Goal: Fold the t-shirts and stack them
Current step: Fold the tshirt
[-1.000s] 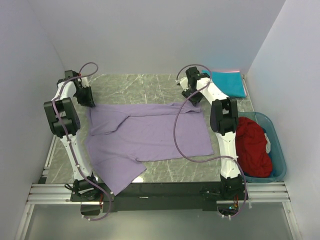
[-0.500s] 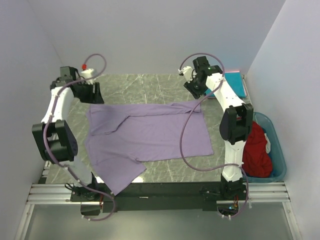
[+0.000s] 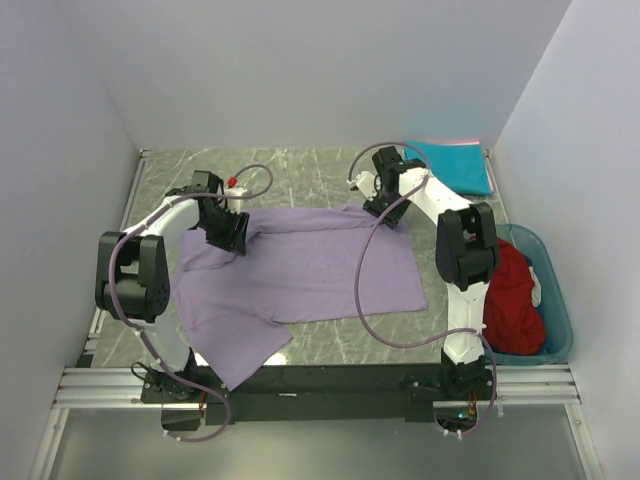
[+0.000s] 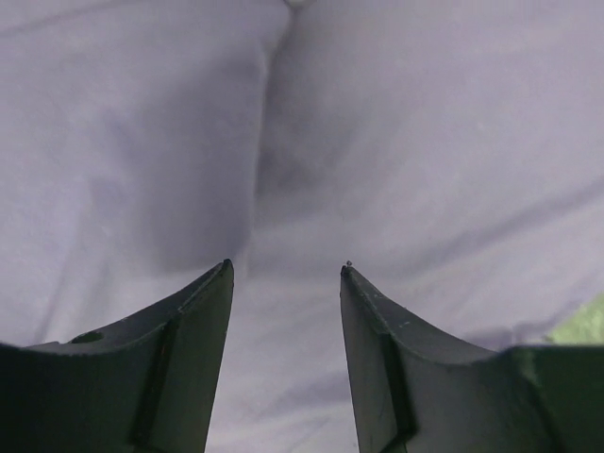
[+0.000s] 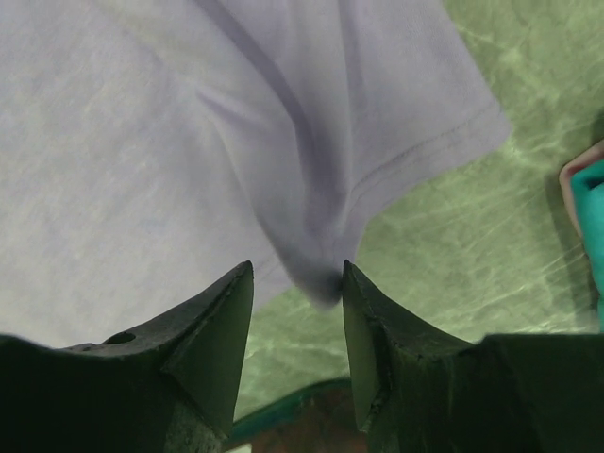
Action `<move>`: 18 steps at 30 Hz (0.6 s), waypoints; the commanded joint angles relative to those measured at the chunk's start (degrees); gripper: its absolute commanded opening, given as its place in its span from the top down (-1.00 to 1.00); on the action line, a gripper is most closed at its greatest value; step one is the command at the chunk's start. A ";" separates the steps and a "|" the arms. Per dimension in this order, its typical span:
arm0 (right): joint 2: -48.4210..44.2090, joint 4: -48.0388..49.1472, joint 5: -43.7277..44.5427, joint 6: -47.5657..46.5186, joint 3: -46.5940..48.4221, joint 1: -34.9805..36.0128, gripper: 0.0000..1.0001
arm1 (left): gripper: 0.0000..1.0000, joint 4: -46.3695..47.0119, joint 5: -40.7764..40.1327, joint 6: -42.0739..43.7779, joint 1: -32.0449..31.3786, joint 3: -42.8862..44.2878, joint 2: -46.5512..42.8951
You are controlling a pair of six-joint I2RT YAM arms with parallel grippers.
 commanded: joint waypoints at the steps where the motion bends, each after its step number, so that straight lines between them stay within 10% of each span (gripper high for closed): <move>1: -3.48 6.33 3.57 -1.77 -2.19 0.96 0.00 | -0.09 4.58 -6.13 -2.37 -0.72 1.13 1.22; 9: -1.73 7.83 6.30 -3.53 -1.93 1.49 0.13 | 0.06 4.50 -8.96 -2.02 -1.16 2.62 4.82; 18: -1.03 9.59 8.94 -3.61 0.08 1.49 0.64 | 0.92 4.41 -10.71 -1.76 -0.81 4.03 3.34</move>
